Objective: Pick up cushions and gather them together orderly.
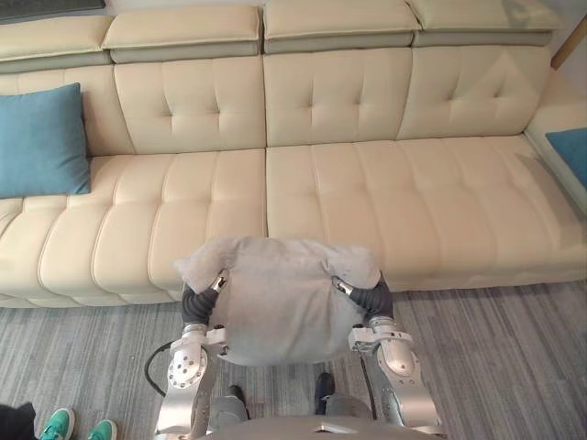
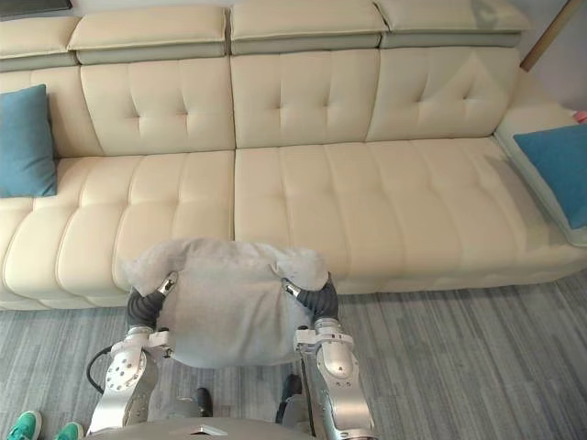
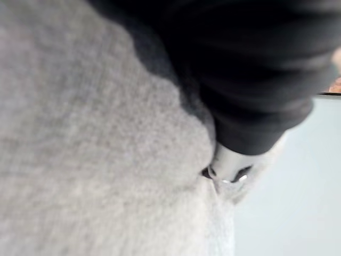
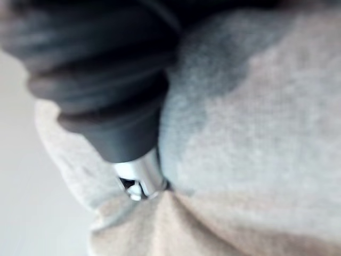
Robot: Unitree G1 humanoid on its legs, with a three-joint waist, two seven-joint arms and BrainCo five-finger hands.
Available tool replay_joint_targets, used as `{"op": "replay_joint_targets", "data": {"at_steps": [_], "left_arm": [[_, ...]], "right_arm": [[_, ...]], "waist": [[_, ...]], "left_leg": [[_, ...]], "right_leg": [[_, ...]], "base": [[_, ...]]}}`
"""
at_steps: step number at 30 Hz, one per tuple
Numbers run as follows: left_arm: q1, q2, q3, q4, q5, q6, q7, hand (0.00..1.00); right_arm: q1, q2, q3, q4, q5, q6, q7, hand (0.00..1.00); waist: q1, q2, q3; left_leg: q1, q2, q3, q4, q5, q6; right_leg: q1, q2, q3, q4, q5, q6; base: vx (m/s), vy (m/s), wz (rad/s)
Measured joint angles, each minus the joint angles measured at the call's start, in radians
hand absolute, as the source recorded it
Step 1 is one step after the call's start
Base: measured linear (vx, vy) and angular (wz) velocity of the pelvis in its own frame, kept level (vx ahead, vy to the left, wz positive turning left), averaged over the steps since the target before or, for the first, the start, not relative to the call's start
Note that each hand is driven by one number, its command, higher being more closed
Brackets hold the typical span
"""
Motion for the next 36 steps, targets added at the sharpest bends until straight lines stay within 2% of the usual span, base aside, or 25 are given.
{"op": "replay_joint_targets", "data": {"at_steps": [2,4,9,12,14,16,17,19,22,23,24,26,28,29,30,31,32,33,35,36], "left_arm": [[0.001,0.005,0.0,0.011,0.0,0.001,-0.003,1.0],[0.007,0.01,0.001,0.011,-0.012,0.001,-0.013,1.0],[0.01,0.012,0.001,-0.002,-0.019,0.001,-0.015,1.0],[0.009,0.024,0.001,-0.025,-0.018,0.001,-0.014,1.0],[0.006,0.028,0.001,-0.045,-0.018,0.001,-0.012,1.0],[0.006,0.034,0.002,-0.083,-0.018,0.0,-0.006,1.0],[0.006,0.042,0.002,-0.099,-0.018,0.0,-0.002,1.0],[0.001,0.047,0.002,-0.109,-0.018,-0.002,0.009,1.0],[-0.011,0.047,0.002,-0.109,-0.018,-0.001,0.01,1.0],[-0.012,0.044,-0.001,-0.108,-0.018,-0.001,0.009,1.0],[-0.014,0.031,-0.01,-0.104,-0.018,-0.001,0.009,1.0],[-0.017,0.023,-0.019,-0.105,-0.019,-0.002,0.009,1.0],[-0.017,0.003,-0.021,-0.107,-0.019,-0.002,0.009,1.0],[-0.015,-0.001,-0.022,-0.107,-0.019,-0.002,0.009,1.0],[-0.008,-0.004,-0.028,-0.107,-0.02,-0.002,0.008,1.0],[-0.007,-0.004,-0.029,-0.107,-0.02,-0.002,0.007,1.0],[-0.003,-0.004,-0.029,-0.109,-0.02,-0.004,0.006,1.0],[-0.002,-0.004,-0.03,-0.113,-0.02,-0.004,0.005,1.0],[-0.003,-0.004,-0.031,-0.113,-0.019,-0.004,-0.003,1.0],[-0.004,-0.004,-0.044,-0.112,-0.019,-0.004,-0.011,1.0]], "right_arm": [[-0.001,0.001,0.0,0.013,0.0,0.002,0.0,1.0],[-0.003,0.001,0.002,0.012,0.0,0.002,0.0,1.0],[-0.016,0.0,0.003,0.008,0.0,0.002,0.0,1.0],[-0.033,0.0,0.007,0.007,-0.011,0.002,-0.002,1.0],[-0.043,0.0,0.008,-0.004,-0.032,0.002,-0.003,1.0],[-0.045,0.002,0.01,-0.041,-0.039,0.001,-0.003,1.0],[-0.051,0.001,0.011,-0.043,-0.039,0.001,-0.003,1.0],[-0.054,0.006,0.015,-0.044,-0.039,0.001,-0.004,1.0],[-0.053,0.005,0.01,-0.064,-0.039,0.003,-0.005,1.0],[-0.053,-0.005,0.009,-0.077,-0.039,0.003,-0.005,1.0],[-0.056,-0.028,0.008,-0.096,-0.039,0.004,-0.005,1.0],[-0.051,-0.053,0.007,-0.131,-0.038,0.003,-0.005,1.0],[-0.049,-0.069,0.007,-0.149,-0.037,0.004,-0.006,1.0],[-0.046,-0.069,0.007,-0.149,-0.037,0.004,-0.006,1.0],[-0.025,-0.07,0.007,-0.168,-0.034,0.004,-0.006,1.0],[-0.016,-0.07,0.007,-0.182,-0.03,0.004,-0.006,1.0],[0.01,-0.074,0.011,-0.231,-0.026,0.003,-0.006,1.0],[0.018,-0.088,0.015,-0.259,-0.02,0.001,-0.006,1.0],[0.019,-0.106,0.016,-0.268,-0.018,0.001,-0.007,1.0],[0.026,-0.108,0.004,-0.266,-0.017,0.001,-0.012,1.0]], "waist": [[0.002,-0.006,-0.002],[0.008,-0.012,-0.001],[0.023,-0.016,0.001],[0.017,-0.028,0.017],[0.014,-0.03,0.027],[0.011,-0.03,0.053],[0.0,-0.023,0.06],[-0.002,-0.03,0.058],[-0.011,-0.029,0.059],[-0.024,-0.031,0.057],[-0.027,-0.01,0.062],[-0.031,0.013,0.049],[-0.029,0.033,0.037],[-0.032,0.036,0.035],[-0.037,0.037,0.034],[-0.037,0.038,0.034],[-0.035,0.042,0.03],[-0.034,0.052,0.023],[-0.033,0.06,0.019],[-0.03,0.067,0.019]], "left_leg": [[0.0,-0.004,0.006,0.004,-0.005,0.007],[-0.03,-0.003,0.022,0.056,-0.038,0.017],[-0.107,0.013,0.025,0.216,-0.137,0.034],[-0.12,0.015,0.021,0.338,-0.215,0.05],[-0.116,0.011,0.018,0.37,-0.237,0.062],[-0.098,0.001,0.004,0.386,-0.267,0.093],[-0.091,-0.008,-0.01,0.386,-0.275,0.106],[-0.088,-0.011,-0.03,0.386,-0.282,0.103],[-0.088,-0.019,-0.076,0.382,-0.297,0.079],[-0.084,-0.033,-0.113,0.379,-0.305,0.06],[-0.07,-0.034,-0.147,0.353,-0.305,0.04],[-0.067,-0.033,-0.182,0.299,-0.28,0.003],[-0.025,0.001,-0.224,0.23,-0.246,-0.049],[-0.01,0.013,-0.229,0.224,-0.237,-0.054],[0.013,0.043,-0.224,0.274,-0.21,-0.062],[0.009,0.05,-0.222,0.305,-0.202,-0.062],[-0.034,0.062,-0.219,0.435,-0.172,-0.065],[-0.096,0.075,-0.209,0.556,-0.124,-0.064],[-0.177,0.094,-0.177,0.686,-0.031,-0.048],[-0.217,0.124,-0.142,0.752,-0.049,-0.043]], "right_leg": [[0.011,0.0,0.008,-0.03,0.018,0.006],[0.008,0.0,0.03,-0.066,0.045,0.016],[-0.044,-0.001,0.074,-0.019,0.039,0.035],[-0.12,-0.036,0.097,0.216,-0.05,0.051],[-0.15,-0.052,0.1,0.309,-0.057,0.046],[-0.175,-0.071,0.109,0.401,-0.058,0.041],[-0.191,-0.074,0.117,0.437,-0.095,0.024],[-0.209,-0.057,0.111,0.401,-0.128,0.028],[-0.247,-0.007,0.124,0.254,-0.1,0.027],[-0.236,0.003,0.14,0.243,-0.015,0.021],[-0.236,0.002,0.123,0.283,-0.05,0.006],[-0.263,-0.016,0.077,0.339,-0.103,-0.006],[-0.233,0.004,0.018,0.353,-0.141,-0.043],[-0.211,0.012,0.003,0.347,-0.147,-0.052],[-0.142,0.037,-0.021,0.322,-0.159,-0.071],[-0.125,0.041,-0.024,0.316,-0.163,-0.072],[-0.091,0.05,-0.024,0.297,-0.175,-0.07],[-0.082,0.053,-0.02,0.282,-0.181,-0.071],[-0.06,0.047,-0.01,0.238,-0.181,-0.071],[-0.032,0.045,-0.007,0.194,-0.179,-0.068]], "base": [[-0.02,0.084,-0.13],[-0.04,0.094,-0.24],[-0.06,0.138,-0.26],[-0.03,0.198,-0.05],[-0.04,0.149,0.07],[-0.04,0.096,0.21],[-0.01,0.064,0.32],[0.09,-0.055,0.36],[0.17,-0.159,0.57],[0.22,-0.166,0.77],[0.24,-0.155,0.74],[0.38,-0.2,0.59],[0.43,-0.235,0.46],[0.4,-0.208,0.31],[0.3,-0.146,0.21],[0.36,-0.159,0.09],[0.25,-0.078,-0.18],[0.24,-0.05,-0.27],[0.18,0.034,-0.29],[0.2,0.093,-0.11]]}}
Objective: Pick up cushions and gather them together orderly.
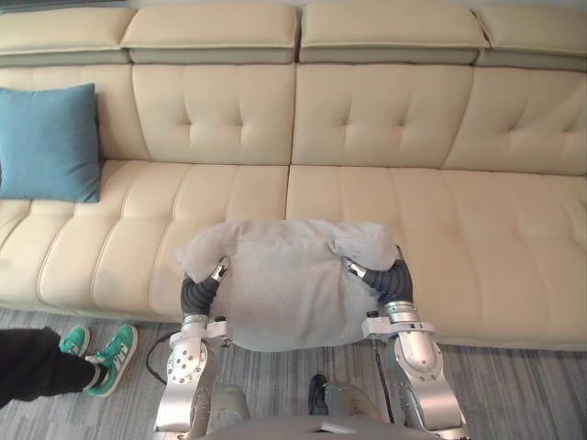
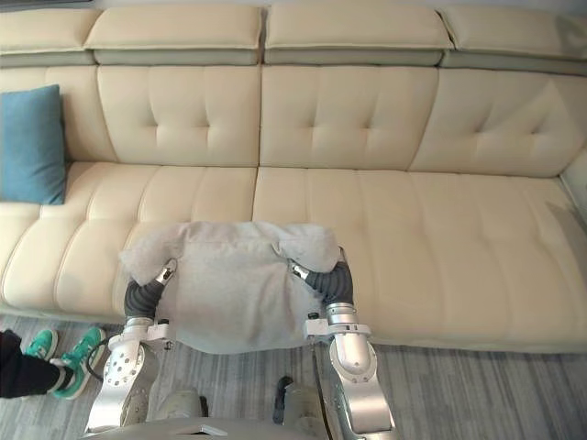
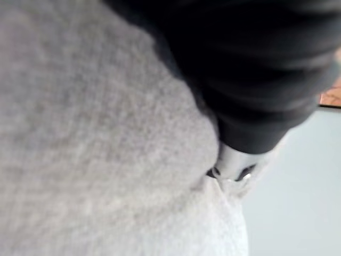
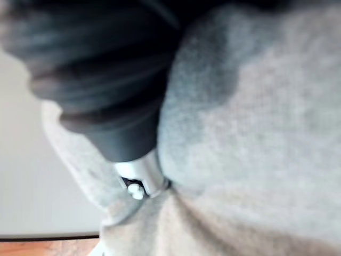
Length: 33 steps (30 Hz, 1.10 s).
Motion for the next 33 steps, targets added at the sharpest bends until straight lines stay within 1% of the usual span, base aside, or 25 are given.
{"op": "replay_joint_targets", "data": {"at_steps": [1,2,3,4,5,6,7,8,9,10,12,13,14,17,18,19,21,22,24,25,26,27,28,30,33], "left_arm": [[-0.003,0.001,-0.009,0.003,0.0,0.0,-0.003,1.0],[-0.007,0.0,-0.014,0.008,0.0,0.0,-0.003,1.0],[-0.011,0.0,-0.018,0.013,0.001,0.0,-0.003,1.0],[-0.015,0.001,-0.021,0.015,0.001,0.0,-0.002,1.0],[-0.016,0.0,-0.025,0.017,0.001,0.0,-0.001,1.0],[-0.015,-0.003,-0.026,0.015,0.001,-0.001,0.0,1.0],[-0.031,0.014,-0.024,0.028,0.001,-0.008,0.002,1.0],[-0.044,0.045,-0.024,0.034,0.001,-0.009,0.007,1.0],[-0.045,0.061,-0.02,0.034,0.001,-0.013,0.011,1.0],[-0.044,0.068,-0.017,0.034,0.0,-0.014,0.014,1.0],[-0.048,0.074,-0.015,0.034,0.001,-0.017,0.014,1.0],[-0.048,0.074,-0.015,0.034,0.001,-0.017,0.014,1.0],[-0.048,0.074,-0.02,0.034,0.001,-0.017,0.014,1.0],[-0.054,0.073,-0.027,0.035,0.003,-0.016,0.019,1.0],[-0.068,0.074,-0.028,0.037,0.005,-0.016,0.028,1.0],[-0.089,0.074,-0.028,0.039,0.006,-0.016,0.039,1.0],[-0.168,0.079,-0.024,0.04,0.022,-0.017,0.081,1.0],[-0.193,0.081,-0.023,0.041,0.022,-0.017,0.094,1.0],[-0.274,0.087,-0.013,0.045,0.023,-0.022,0.142,1.0],[-0.334,0.098,0.001,0.054,0.031,-0.027,0.185,1.0],[-0.36,0.101,0.005,0.06,0.037,-0.027,0.198,1.0],[-0.433,0.106,0.017,0.08,0.058,-0.028,0.242,1.0],[-0.485,0.115,0.022,0.083,0.069,-0.028,0.272,1.0],[-0.559,0.134,0.032,0.092,0.091,-0.028,0.309,1.0],[-0.78,0.19,0.049,0.194,0.128,-0.027,0.374,1.0]], "right_arm": [[0.011,0.002,-0.005,0.0,0.0,0.0,-0.011,1.0],[0.014,0.003,-0.005,0.001,0.0,0.0,-0.023,1.0],[0.014,0.004,-0.006,0.002,0.0,0.0,-0.034,1.0],[0.012,0.005,-0.007,0.002,0.0,0.0,-0.038,1.0],[0.012,0.005,-0.009,0.003,0.0,0.0,-0.042,1.0],[0.012,0.004,-0.009,0.004,0.0,0.0,-0.043,1.0],[-0.001,0.019,-0.007,0.03,-0.001,0.0,-0.042,1.0],[0.003,0.058,-0.006,0.05,-0.001,0.002,-0.042,1.0],[0.003,0.078,0.002,0.05,-0.001,0.006,-0.041,1.0],[0.003,0.088,0.004,0.05,-0.001,0.009,-0.039,1.0],[-0.005,0.093,0.007,0.05,-0.001,0.01,-0.035,1.0],[-0.006,0.091,0.007,0.05,-0.002,0.01,-0.035,1.0],[-0.016,0.083,0.004,0.05,-0.002,0.01,-0.035,1.0],[-0.031,0.083,0.001,0.05,-0.008,0.01,-0.038,1.0],[-0.045,0.083,0.001,0.05,-0.019,0.01,-0.043,1.0],[-0.066,0.083,0.001,0.05,-0.023,0.01,-0.048,1.0],[-0.15,0.084,0.003,0.05,-0.029,0.01,-0.076,1.0],[-0.175,0.084,0.003,0.05,-0.043,0.01,-0.084,1.0],[-0.282,0.085,0.007,0.053,-0.063,0.01,-0.114,1.0],[-0.374,0.085,0.017,0.082,-0.08,0.009,-0.144,1.0],[-0.407,0.085,0.019,0.094,-0.083,0.01,-0.154,1.0],[-0.487,0.085,0.025,0.124,-0.095,0.009,-0.186,1.0],[-0.541,0.085,0.025,0.135,-0.1,0.009,-0.202,1.0],[-0.616,0.084,0.025,0.157,-0.102,0.008,-0.239,1.0],[-0.798,0.083,-0.001,0.245,-0.144,0.01,-0.319,1.0]], "waist": [[0.0,0.0,0.002],[0.002,-0.004,0.006],[0.007,-0.012,0.011],[0.012,-0.022,0.017],[0.02,-0.019,0.016],[0.031,-0.001,0.008],[0.033,-0.015,0.016],[0.031,-0.041,0.015],[0.037,-0.052,0.017],[0.041,-0.054,0.015],[0.045,-0.058,0.016],[0.043,-0.059,0.016],[0.032,-0.06,0.017],[0.025,-0.063,0.017],[0.025,-0.07,0.016],[0.024,-0.071,0.016],[0.027,-0.079,0.015],[0.026,-0.08,0.016],[0.028,-0.082,0.016],[0.027,-0.082,0.017],[0.026,-0.082,0.017],[0.024,-0.083,0.018],[0.026,-0.085,0.019],[0.026,-0.087,0.021],[0.025,-0.087,0.027]], "left_leg": [[-0.023,0.016,0.017,-0.006,-0.039,0.017],[-0.041,0.02,0.032,-0.038,-0.068,0.031],[-0.064,0.017,0.047,-0.096,-0.093,0.037],[-0.079,0.005,0.055,-0.18,-0.1,0.035],[-0.07,-0.015,0.052,-0.343,-0.074,0.034],[-0.05,-0.02,0.045,-0.462,0.02,0.041],[-0.043,-0.044,0.034,-0.493,0.047,0.004],[-0.045,-0.074,0.045,-0.505,0.038,0.017],[-0.045,-0.078,0.065,-0.502,0.031,0.029],[-0.045,-0.078,0.077,-0.499,0.027,0.035],[-0.045,-0.077,0.112,-0.498,0.022,0.043],[-0.045,-0.077,0.115,-0.498,0.022,0.043],[-0.045,-0.076,0.122,-0.503,0.022,0.043],[-0.034,-0.072,0.13,-0.52,0.03,0.04],[-0.024,-0.076,0.141,-0.544,0.044,0.039],[-0.024,-0.077,0.142,-0.556,0.053,0.039],[-0.023,-0.084,0.152,-0.599,0.088,0.041],[-0.023,-0.087,0.152,-0.612,0.098,0.042],[-0.02,-0.092,0.166,-0.647,0.127,0.046],[-0.021,-0.093,0.174,-0.666,0.144,0.046],[-0.022,-0.093,0.175,-0.672,0.15,0.046],[-0.031,-0.094,0.173,-0.686,0.168,0.048],[-0.046,-0.092,0.171,-0.694,0.181,0.048],[-0.065,-0.093,0.167,-0.714,0.204,0.05],[-0.107,-0.103,0.161,-0.783,0.271,0.053]], "right_leg": [[0.016,-0.009,-0.003,-0.01,0.001,0.001],[0.026,-0.023,-0.003,-0.015,0.001,0.001],[0.032,-0.045,-0.003,-0.018,0.001,0.001],[0.039,-0.068,-0.002,-0.02,0.0,0.016],[0.041,-0.092,0.0,-0.016,-0.002,0.053],[0.04,-0.093,0.013,-0.008,-0.009,0.082],[0.039,-0.108,0.037,-0.002,-0.031,0.127],[0.029,-0.133,0.056,-0.021,-0.023,0.116],[0.027,-0.138,0.074,-0.039,-0.009,0.121],[0.029,-0.138,0.081,-0.052,0.007,0.119],[0.029,-0.138,0.108,-0.106,0.052,0.132],[0.029,-0.138,0.111,-0.113,0.057,0.136],[0.029,-0.134,0.126,-0.132,0.067,0.149],[0.028,-0.126,0.132,-0.147,0.08,0.151],[0.023,-0.125,0.147,-0.153,0.087,0.151],[0.021,-0.123,0.151,-0.162,0.095,0.149],[0.007,-0.122,0.16,-0.184,0.121,0.148],[0.005,-0.122,0.163,-0.19,0.128,0.146],[-0.011,-0.122,0.177,-0.204,0.15,0.145],[-0.022,-0.12,0.181,-0.209,0.164,0.143],[-0.026,-0.119,0.182,-0.211,0.168,0.143],[-0.041,-0.118,0.181,-0.211,0.175,0.143],[-0.059,-0.114,0.181,-0.208,0.18,0.143],[-0.086,-0.11,0.178,-0.206,0.189,0.141],[-0.159,-0.109,0.174,-0.195,0.202,0.139]], "base": [[0.17,0.13,0.05],[0.15,0.183,0.21],[0.12,0.243,0.22],[0.11,0.306,0.17],[0.08,0.293,0.01],[0.07,0.331,-0.11],[0.05,0.365,-0.07],[0.06,0.377,-0.1],[0.04,0.27,-0.17],[0.05,0.169,-0.42],[0.04,0.12,-0.45],[0.01,0.051,-0.34],[-0.02,-0.002,-0.2],[-0.03,-0.034,-0.19],[-0.04,-0.052,-0.14],[-0.06,-0.055,-0.14],[-0.07,-0.035,-0.07],[-0.09,-0.017,-0.05],[-0.12,-0.003,-0.13],[-0.09,0.0,-0.17],[-0.15,-0.002,-0.07],[-0.13,-0.008,0.02],[-0.18,-0.017,0.05],[-0.13,-0.018,0.05],[-0.14,-0.019,0.1]]}}
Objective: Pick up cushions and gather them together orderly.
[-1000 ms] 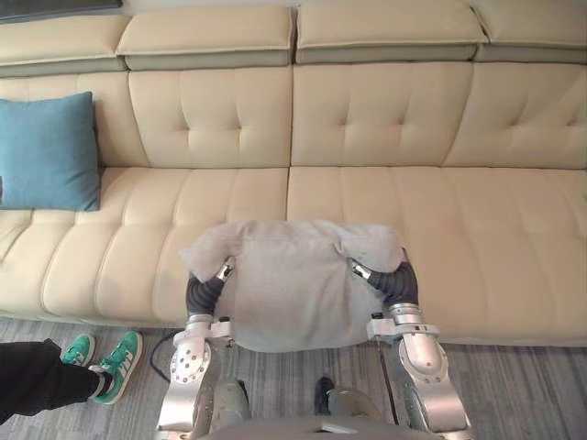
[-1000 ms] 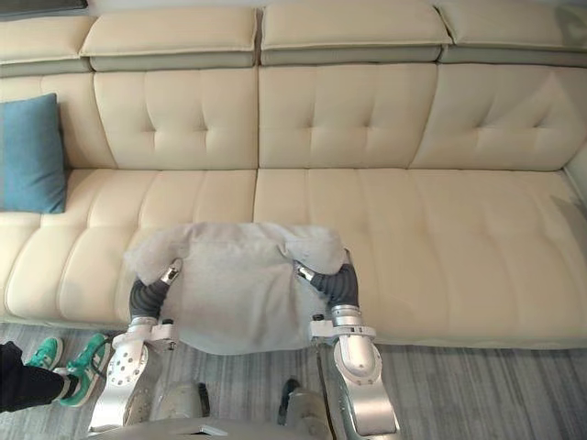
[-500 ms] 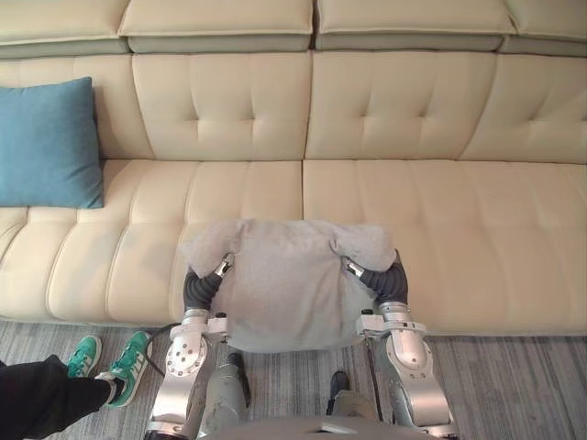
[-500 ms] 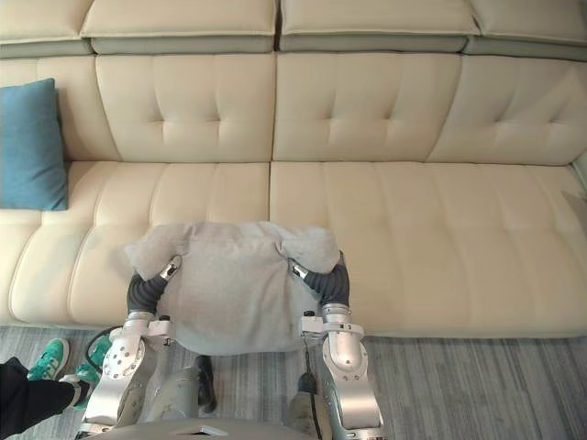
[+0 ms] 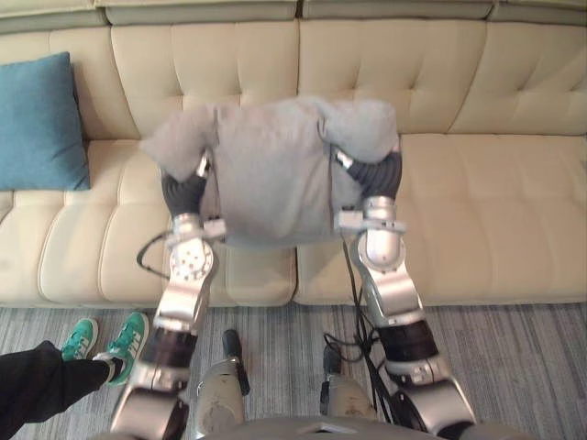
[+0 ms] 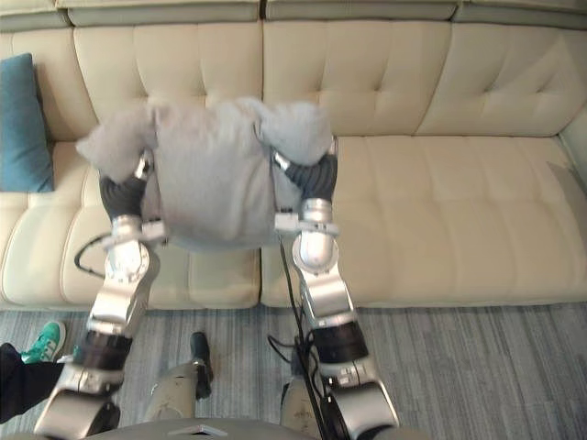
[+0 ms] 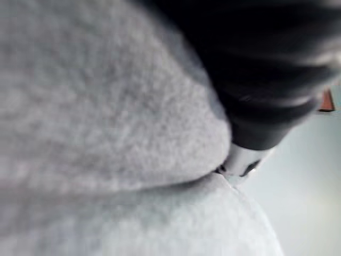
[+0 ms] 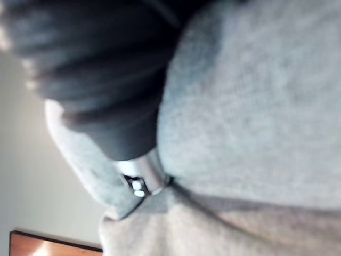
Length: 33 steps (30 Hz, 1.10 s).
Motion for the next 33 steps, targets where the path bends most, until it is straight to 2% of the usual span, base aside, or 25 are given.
{"op": "replay_joint_targets", "data": {"at_steps": [1,4,8,11,13,15,19,21,22,23,24,26,29,33], "left_arm": [[-0.119,0.026,0.003,0.022,0.033,0.001,0.04,1.0],[-0.246,0.053,0.003,0.055,0.055,0.0,0.073,1.0],[-0.486,0.086,0.003,0.201,0.07,0.0,0.105,1.0],[-0.578,0.088,0.007,0.282,0.069,0.001,0.106,1.0],[-0.672,0.088,0.016,0.343,0.065,0.012,0.105,1.0],[-0.717,0.087,0.016,0.357,0.046,0.014,0.103,1.0],[-0.75,0.085,0.025,0.372,0.027,0.016,0.102,1.0],[-0.75,0.084,0.035,0.373,0.025,0.016,0.102,1.0],[-0.752,0.084,0.041,0.373,0.019,0.016,0.102,0.0],[-0.752,0.084,0.046,0.373,0.013,0.016,0.102,0.0],[-0.753,0.084,0.048,0.373,0.009,0.016,0.102,0.0],[-0.765,0.084,0.055,0.367,0.009,0.006,0.102,0.0],[-0.804,0.083,0.07,0.351,0.008,-0.017,0.102,0.0],[-0.809,0.084,0.08,0.351,0.008,-0.018,0.101,0.0]], "right_arm": [[-0.089,0.0,-0.017,0.006,-0.037,0.004,-0.053,1.0],[-0.178,-0.002,-0.045,0.006,-0.073,0.007,-0.102,1.0],[-0.373,-0.038,-0.095,0.045,-0.114,0.012,-0.185,1.0],[-0.455,-0.063,-0.119,0.083,-0.119,0.029,-0.207,1.0],[-0.567,-0.082,-0.15,0.169,-0.135,0.048,-0.226,1.0],[-0.619,-0.09,-0.173,0.2,-0.133,0.067,-0.227,1.0],[-0.68,-0.12,-0.174,0.248,-0.131,0.085,-0.226,1.0],[-0.71,-0.125,-0.175,0.276,-0.131,0.094,-0.226,1.0],[-0.721,-0.129,-0.174,0.278,-0.13,0.096,-0.226,0.0],[-0.729,-0.133,-0.178,0.277,-0.13,0.096,-0.227,0.0],[-0.734,-0.135,-0.183,0.277,-0.13,0.096,-0.226,0.0],[-0.754,-0.157,-0.207,0.277,-0.11,0.096,-0.227,0.0],[-0.798,-0.184,-0.236,0.268,-0.102,0.086,-0.238,0.0],[-0.803,-0.201,-0.244,0.268,-0.09,0.087,-0.249,0.0]], "waist": [[0.001,0.001,0.019],[0.001,0.004,0.027],[-0.005,0.024,0.073],[-0.005,0.03,0.095],[-0.006,0.038,0.145],[-0.008,0.041,0.149],[-0.007,0.044,0.179],[-0.004,0.045,0.182],[-0.004,0.046,0.184],[-0.004,0.045,0.188],[-0.004,0.046,0.194],[0.0,0.047,0.221],[-0.003,0.047,0.221],[-0.001,0.046,0.221]], "left_leg": [[-0.018,-0.005,-0.001,-0.048,0.043,0.002],[-0.034,-0.013,-0.005,-0.131,0.095,-0.005],[-0.082,-0.019,-0.025,-0.234,0.184,0.0],[-0.13,-0.021,-0.027,-0.235,0.2,-0.002],[-0.166,-0.023,-0.043,-0.235,0.216,-0.007],[-0.222,-0.02,-0.056,-0.235,0.227,-0.012],[-0.286,-0.014,-0.084,-0.235,0.254,-0.046],[-0.319,-0.007,-0.097,-0.235,0.258,-0.052],[-0.349,-0.003,-0.108,-0.235,0.266,-0.063],[-0.379,0.0,-0.115,-0.235,0.279,-0.08],[-0.386,0.0,-0.119,-0.235,0.28,-0.082],[-0.428,0.003,-0.134,-0.235,0.283,-0.08],[-0.485,0.004,-0.141,-0.235,0.293,-0.072],[-0.496,0.003,-0.154,-0.235,0.297,-0.077]], "right_leg": [[-0.039,0.002,-0.004,0.005,0.009,-0.006],[-0.087,0.006,-0.011,0.004,0.023,-0.002],[-0.177,0.013,-0.026,0.025,0.039,0.005],[-0.234,0.011,-0.026,0.047,0.039,0.006],[-0.278,0.007,-0.031,0.067,0.039,0.006],[-0.34,0.007,-0.038,0.088,0.036,0.003],[-0.415,0.007,-0.049,0.131,0.021,-0.006],[-0.453,0.014,-0.05,0.146,0.018,-0.012],[-0.489,0.014,-0.053,0.165,0.011,-0.016],[-0.522,0.014,-0.056,0.183,0.006,-0.02],[-0.534,0.014,-0.057,0.193,0.002,-0.022],[-0.589,0.014,-0.065,0.236,-0.013,-0.027],[-0.655,0.013,-0.073,0.268,-0.021,-0.031],[-0.671,0.012,-0.079,0.294,-0.035,-0.034]], "base": [[-0.13,-0.029,0.09],[-0.1,-0.037,0.07],[-0.07,-0.037,0.1],[-0.02,-0.016,0.03],[0.0,-0.032,0.04],[0.01,-0.043,0.05],[0.03,-0.051,0.07],[0.02,-0.061,0.02],[0.01,-0.042,0.08],[0.01,-0.056,0.1],[-0.01,-0.069,0.09],[-0.02,-0.087,0.08],[-0.03,-0.074,0.08],[-0.03,-0.107,0.08]]}}
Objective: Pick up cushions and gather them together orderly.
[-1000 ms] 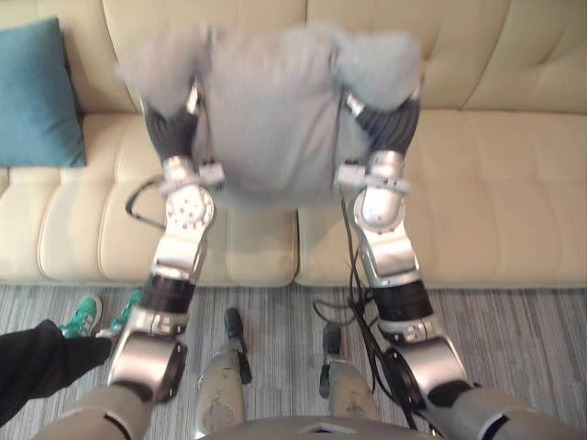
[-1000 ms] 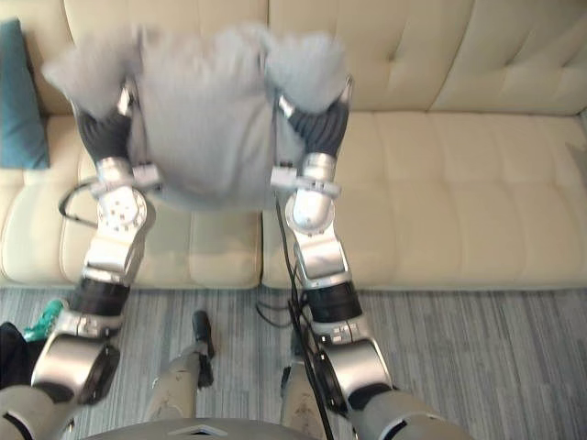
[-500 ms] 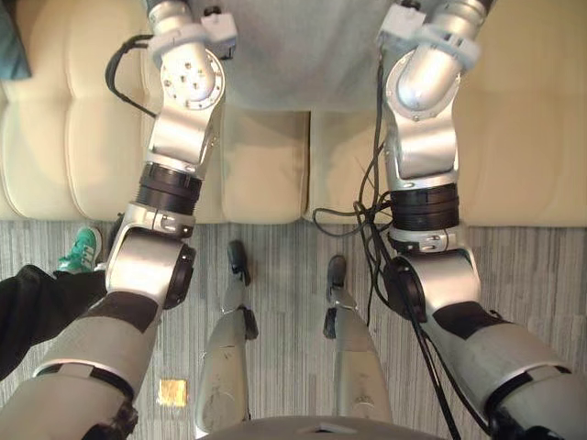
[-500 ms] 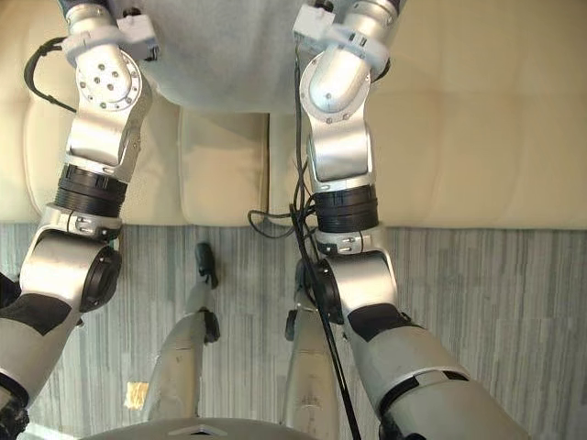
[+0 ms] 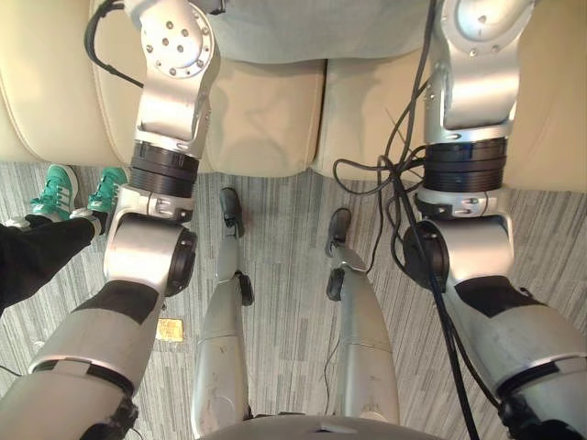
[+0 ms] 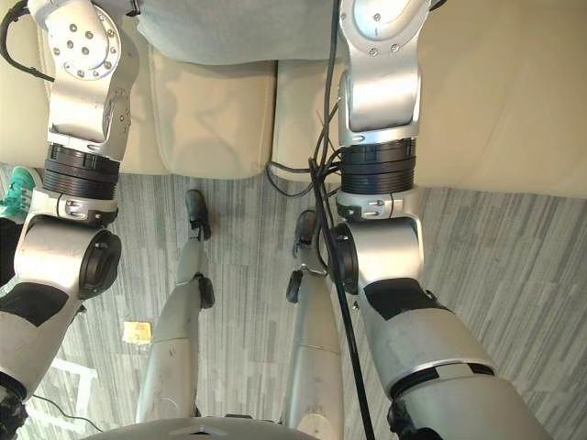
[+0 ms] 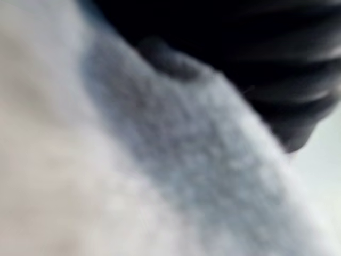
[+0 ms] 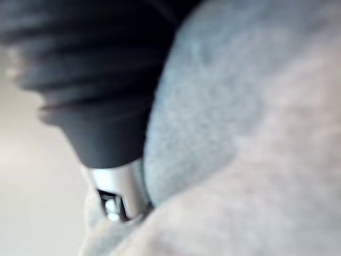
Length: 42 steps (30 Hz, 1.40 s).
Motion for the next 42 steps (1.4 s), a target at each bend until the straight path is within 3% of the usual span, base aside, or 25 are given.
{"op": "replay_joint_targets", "data": {"at_steps": [3,7,15,21,25,29,32,36,38,42], "left_arm": [[0.0,0.013,0.0,0.001,0.0,0.002,-0.025,0.0],[0.0,0.073,-0.005,0.013,-0.003,0.006,-0.081,0.0],[0.005,0.153,0.011,0.084,-0.089,0.047,-0.107,0.0],[0.048,0.224,0.114,0.083,-0.191,0.043,-0.139,0.0],[0.216,0.279,0.227,0.081,-0.234,0.039,-0.192,0.0],[0.478,0.285,0.289,0.022,-0.233,0.038,-0.225,0.0],[0.747,0.21,0.312,-0.098,-0.233,0.032,-0.274,0.0],[1.12,-0.022,0.304,-0.136,-0.232,0.019,-0.363,0.0],[1.281,-0.114,0.274,-0.072,-0.211,0.026,-0.422,0.0],[1.415,-0.192,0.254,0.135,-0.162,0.053,-0.499,0.0]], "right_arm": [[0.0,-0.009,-0.011,0.002,0.038,0.0,0.002,0.0],[0.0,-0.081,-0.008,0.005,0.114,-0.001,0.026,0.0],[-0.01,-0.189,-0.017,0.081,0.299,-0.002,0.033,0.0],[0.014,-0.326,-0.039,0.075,0.364,-0.026,0.036,0.0],[0.184,-0.41,-0.104,-0.027,0.378,-0.037,0.077,0.0],[0.464,-0.42,-0.13,-0.148,0.369,-0.04,0.142,0.0],[0.768,-0.323,-0.173,-0.246,0.332,-0.038,0.207,0.0],[1.188,-0.05,-0.18,-0.349,0.288,-0.041,0.323,0.0],[1.372,0.088,-0.154,-0.35,0.269,-0.042,0.384,0.0],[1.543,0.219,-0.044,-0.184,0.248,-0.06,0.471,0.0]], "waist": [[0.0,0.0,0.0],[-0.001,0.0,0.0],[-0.019,-0.004,0.004],[-0.026,-0.004,0.004],[-0.033,-0.004,0.004],[-0.041,-0.004,0.004],[-0.05,-0.005,0.003],[-0.062,-0.008,-0.048],[-0.062,-0.01,-0.092],[-0.053,-0.024,-0.176]], "left_leg": [[0.0,0.0,-0.005,0.0,-0.002,-0.002],[0.001,-0.001,-0.005,0.0,0.001,0.002],[0.106,0.003,-0.004,0.0,0.004,0.005],[0.186,0.012,0.014,0.0,-0.048,0.017],[0.246,0.007,0.035,0.0,-0.044,0.033],[0.319,0.0,0.049,0.0,-0.054,0.037],[0.384,-0.001,0.047,-0.001,-0.063,0.038],[0.465,-0.001,0.048,-0.001,-0.118,0.041],[0.516,-0.002,0.054,-0.001,-0.144,0.038],[0.621,-0.003,0.079,-0.001,-0.178,0.03]], "right_leg": [[0.0,0.0,-0.004,0.008,-0.007,0.001],[0.001,0.0,-0.004,0.014,-0.008,0.0],[0.097,0.003,-0.004,0.027,-0.019,-0.009],[0.184,0.014,0.003,-0.008,-0.014,-0.015],[0.246,0.012,0.017,-0.023,-0.011,0.003],[0.314,0.007,0.025,-0.026,-0.034,0.008],[0.392,0.005,0.013,-0.045,-0.047,0.008],[0.492,0.005,0.0,-0.085,-0.063,0.014],[0.557,0.005,0.0,-0.125,-0.064,0.014],[0.668,0.006,0.011,-0.17,-0.064,0.017]], "base": [[-0.02,-0.122,0.05],[-0.02,-0.132,0.02],[-0.05,-0.143,0.01],[-0.04,-0.098,-0.07],[0.02,-0.097,-0.04],[0.06,-0.145,0.0],[0.07,-0.139,0.05],[0.06,-0.084,0.01],[0.08,-0.029,-0.02],[0.1,-0.011,-0.14]]}}
